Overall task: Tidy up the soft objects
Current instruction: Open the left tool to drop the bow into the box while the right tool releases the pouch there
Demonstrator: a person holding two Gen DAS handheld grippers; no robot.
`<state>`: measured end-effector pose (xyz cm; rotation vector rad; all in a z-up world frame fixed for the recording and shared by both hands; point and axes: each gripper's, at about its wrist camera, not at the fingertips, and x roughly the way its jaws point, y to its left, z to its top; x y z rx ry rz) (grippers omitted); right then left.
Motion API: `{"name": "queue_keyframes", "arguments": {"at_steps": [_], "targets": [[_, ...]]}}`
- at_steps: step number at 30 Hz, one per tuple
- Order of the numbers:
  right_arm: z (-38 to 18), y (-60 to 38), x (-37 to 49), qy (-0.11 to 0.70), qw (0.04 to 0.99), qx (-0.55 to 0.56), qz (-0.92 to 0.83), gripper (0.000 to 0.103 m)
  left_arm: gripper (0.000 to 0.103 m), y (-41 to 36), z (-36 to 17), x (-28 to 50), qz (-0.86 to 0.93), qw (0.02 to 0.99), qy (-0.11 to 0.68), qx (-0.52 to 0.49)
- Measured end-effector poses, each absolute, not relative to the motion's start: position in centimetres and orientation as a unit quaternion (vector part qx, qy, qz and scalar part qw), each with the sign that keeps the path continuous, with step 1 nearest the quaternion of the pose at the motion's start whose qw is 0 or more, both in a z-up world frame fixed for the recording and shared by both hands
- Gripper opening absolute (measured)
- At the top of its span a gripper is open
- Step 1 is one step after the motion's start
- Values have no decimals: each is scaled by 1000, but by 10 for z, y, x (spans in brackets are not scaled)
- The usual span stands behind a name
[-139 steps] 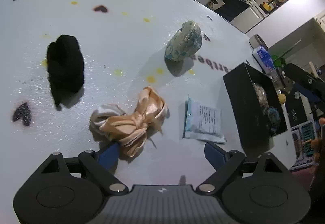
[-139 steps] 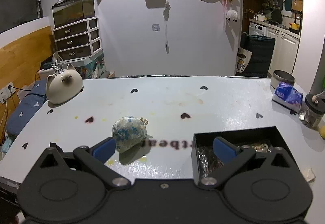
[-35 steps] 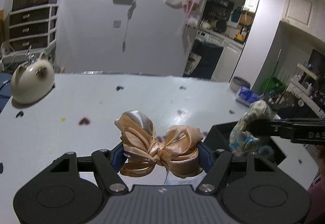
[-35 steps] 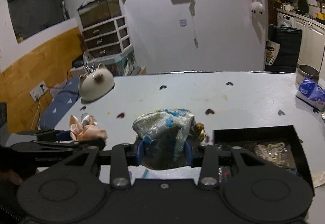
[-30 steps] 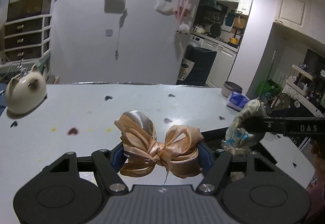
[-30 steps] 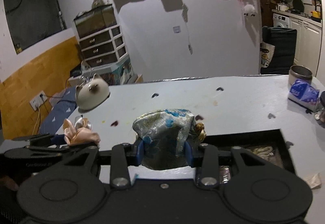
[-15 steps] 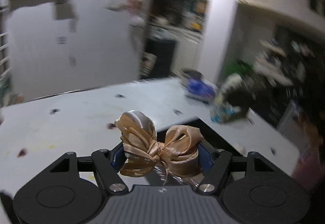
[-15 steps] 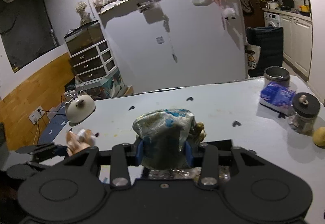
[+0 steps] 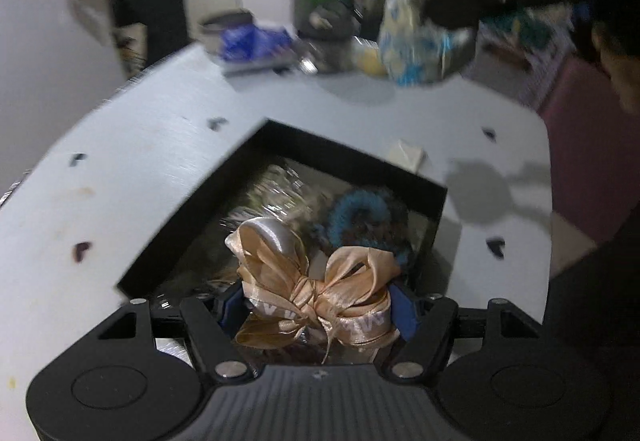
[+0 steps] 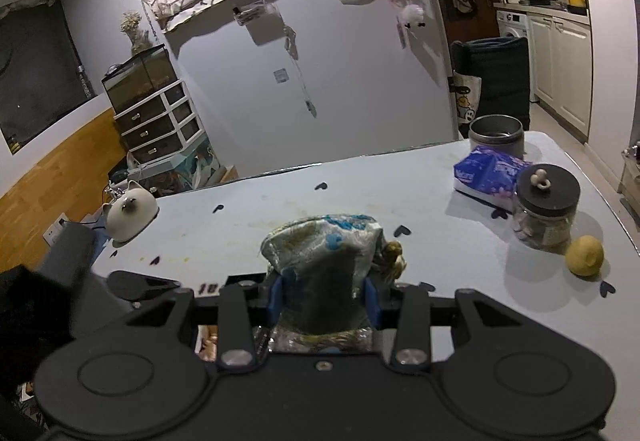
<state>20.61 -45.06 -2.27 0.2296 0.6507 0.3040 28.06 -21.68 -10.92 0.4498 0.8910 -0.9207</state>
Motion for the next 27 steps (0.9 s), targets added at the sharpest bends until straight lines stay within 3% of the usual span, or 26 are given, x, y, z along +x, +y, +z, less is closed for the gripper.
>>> {"name": "queue_keyframes", "arguments": {"at_steps": [5,11,27], "targets": [[-26,-462,209,323,927,122,148,41,74,-240,-128,296,-466,730,434,248],[-31,-461,228,339,916,134,166,41,94,-254,-142,313,-474,709,467,235],[-88,-378,326,433,845,162,268,41,94,-177,-101,273,-331,838,434,5]]}}
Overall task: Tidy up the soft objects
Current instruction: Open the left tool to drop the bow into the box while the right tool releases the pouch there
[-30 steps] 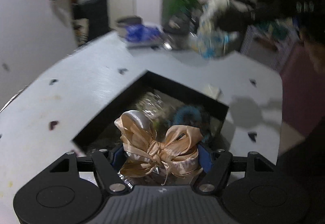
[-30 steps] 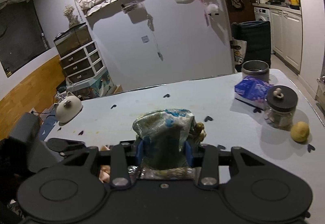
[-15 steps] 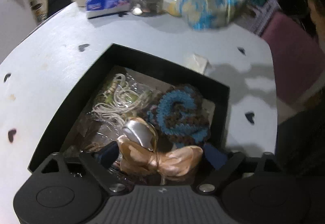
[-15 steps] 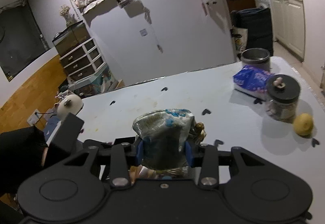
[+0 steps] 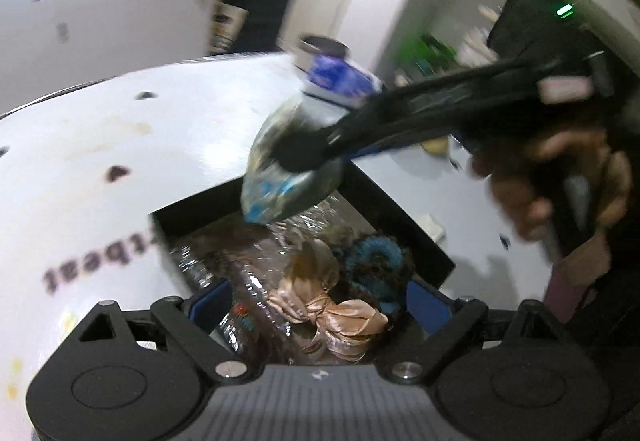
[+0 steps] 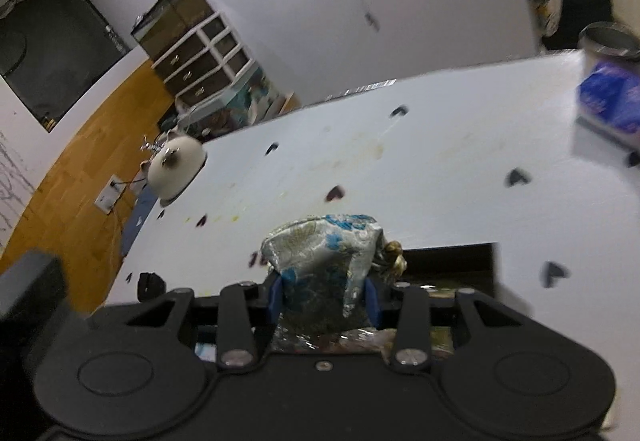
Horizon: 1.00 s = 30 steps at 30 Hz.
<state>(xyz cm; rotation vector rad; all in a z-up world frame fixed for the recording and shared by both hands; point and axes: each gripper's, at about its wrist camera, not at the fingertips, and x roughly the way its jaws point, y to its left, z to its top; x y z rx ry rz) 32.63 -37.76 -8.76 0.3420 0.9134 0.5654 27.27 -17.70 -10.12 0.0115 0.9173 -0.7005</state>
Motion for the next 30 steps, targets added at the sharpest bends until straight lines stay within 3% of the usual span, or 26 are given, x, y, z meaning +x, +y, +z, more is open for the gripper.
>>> {"name": "queue_keyframes", "arguments": {"at_steps": [9,22,30], "targets": [[-141,-335,366,573,768,143,249,40,94,-155,-90,247,-249,876,408,-70],[-154,-311,381,578,774,109,234,38,94,-158,-79,233,-214,891,392,-78],[-128,-342,381,625,721,200,223,35,94,-161,-67,225,-216,897,378,-80]]}}
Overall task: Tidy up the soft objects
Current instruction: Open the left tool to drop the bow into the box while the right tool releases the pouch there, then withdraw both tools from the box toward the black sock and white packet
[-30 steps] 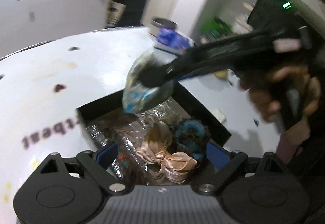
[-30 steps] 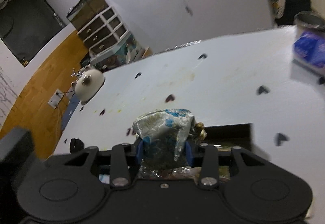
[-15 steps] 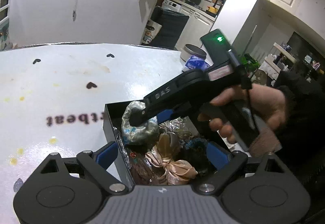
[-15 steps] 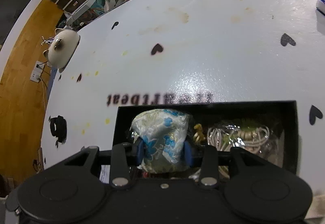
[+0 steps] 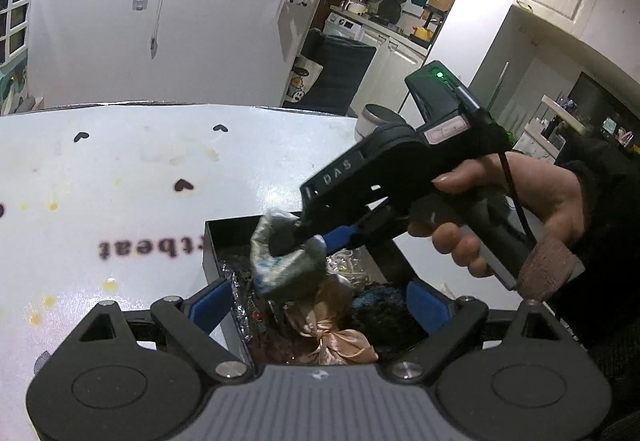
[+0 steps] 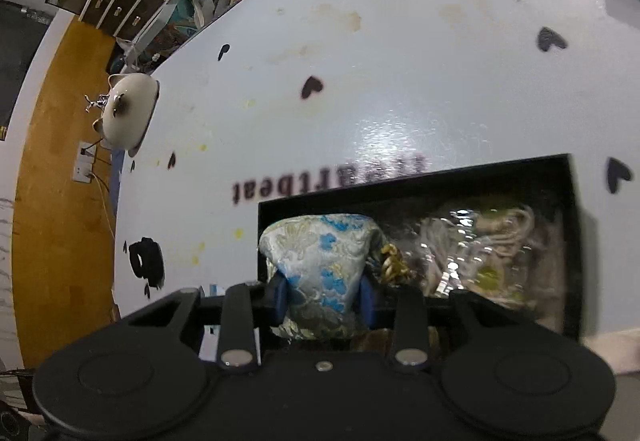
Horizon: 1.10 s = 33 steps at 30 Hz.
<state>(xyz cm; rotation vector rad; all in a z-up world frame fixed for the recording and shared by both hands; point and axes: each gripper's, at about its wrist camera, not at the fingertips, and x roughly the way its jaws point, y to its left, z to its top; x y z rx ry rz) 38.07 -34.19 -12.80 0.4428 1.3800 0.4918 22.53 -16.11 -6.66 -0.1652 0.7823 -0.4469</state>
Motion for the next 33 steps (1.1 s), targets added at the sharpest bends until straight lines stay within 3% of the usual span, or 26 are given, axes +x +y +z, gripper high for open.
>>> {"name": "queue_keyframes", "arguments": {"at_steps": [15,18,19,20,33], "targets": [[-157,-307,385,621,748,119,199,35,98,-160,-62,218,-196,903,376,-77],[-141,-308,380,610,753,119,215,59,99,-160,-60,219,-190,905,372,-74],[-134,-310,376,600,759,119,222,73,100,-159,-60,219,-189,906,371,-75],[-124,-312,372,589,766,119,229,76,100,-159,-60,219,-188,906,371,-76],[-62,-391,300,487,828,165,224,79,103,-163,-53,214,-174,914,358,-83]]}}
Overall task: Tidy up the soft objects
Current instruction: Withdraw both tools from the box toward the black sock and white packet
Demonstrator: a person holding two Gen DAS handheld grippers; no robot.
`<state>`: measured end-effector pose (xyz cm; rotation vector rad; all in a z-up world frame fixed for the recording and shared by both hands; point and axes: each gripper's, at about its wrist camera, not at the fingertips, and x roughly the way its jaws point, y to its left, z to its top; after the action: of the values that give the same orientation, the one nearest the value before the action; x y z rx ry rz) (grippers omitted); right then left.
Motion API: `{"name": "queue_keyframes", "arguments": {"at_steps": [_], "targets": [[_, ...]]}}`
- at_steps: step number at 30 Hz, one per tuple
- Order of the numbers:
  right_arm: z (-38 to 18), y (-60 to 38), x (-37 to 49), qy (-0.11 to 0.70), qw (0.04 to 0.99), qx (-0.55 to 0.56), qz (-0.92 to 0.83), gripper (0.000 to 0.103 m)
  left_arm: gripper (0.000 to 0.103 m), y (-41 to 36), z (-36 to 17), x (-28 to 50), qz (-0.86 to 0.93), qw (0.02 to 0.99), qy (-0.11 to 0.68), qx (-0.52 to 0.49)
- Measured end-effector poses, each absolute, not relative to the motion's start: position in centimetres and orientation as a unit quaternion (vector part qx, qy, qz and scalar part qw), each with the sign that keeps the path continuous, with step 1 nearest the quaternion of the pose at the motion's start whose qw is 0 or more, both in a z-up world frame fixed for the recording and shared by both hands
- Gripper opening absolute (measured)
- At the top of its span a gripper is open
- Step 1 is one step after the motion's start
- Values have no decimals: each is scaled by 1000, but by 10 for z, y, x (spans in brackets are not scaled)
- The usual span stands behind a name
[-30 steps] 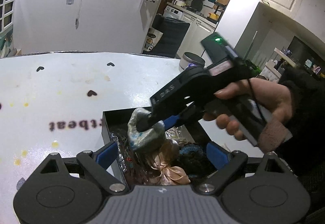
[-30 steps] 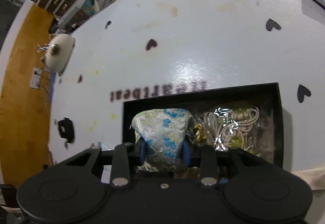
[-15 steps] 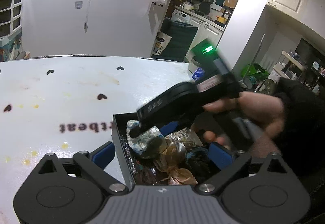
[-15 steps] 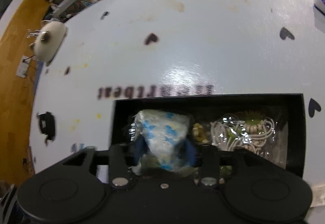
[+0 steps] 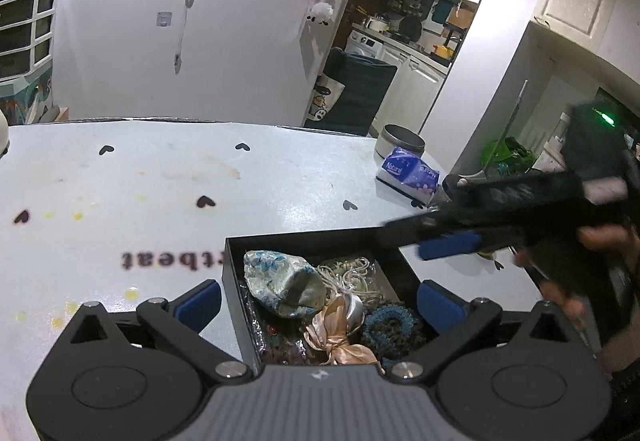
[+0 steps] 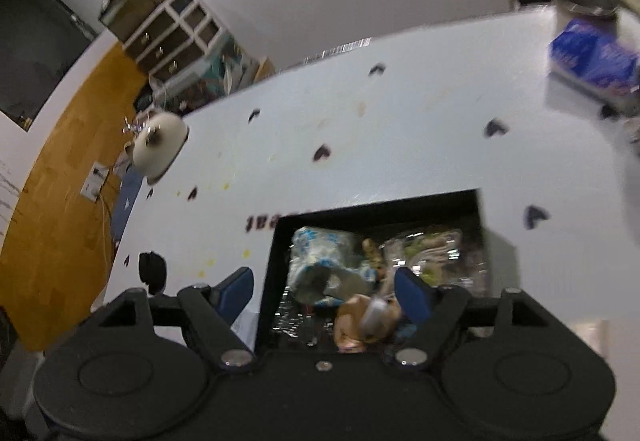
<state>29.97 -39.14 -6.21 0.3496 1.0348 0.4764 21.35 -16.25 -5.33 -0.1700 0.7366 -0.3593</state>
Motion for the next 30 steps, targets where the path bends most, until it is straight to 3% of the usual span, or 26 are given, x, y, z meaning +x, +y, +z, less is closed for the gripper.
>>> {"name": "queue_keyframes", "arguments": {"at_steps": [14,22,30], "targets": [[-49,-434,210,344,915,110,180,85,103,-173,-43,195,-134,925,347,-71],[-56,-438,174,311,934,72,161,103,103,-183,-40,173,-75,938,335,-39],[-57,-440,158,293,946,52,128,103,103,-185,-37,156,-51,945,323,-14]]}}
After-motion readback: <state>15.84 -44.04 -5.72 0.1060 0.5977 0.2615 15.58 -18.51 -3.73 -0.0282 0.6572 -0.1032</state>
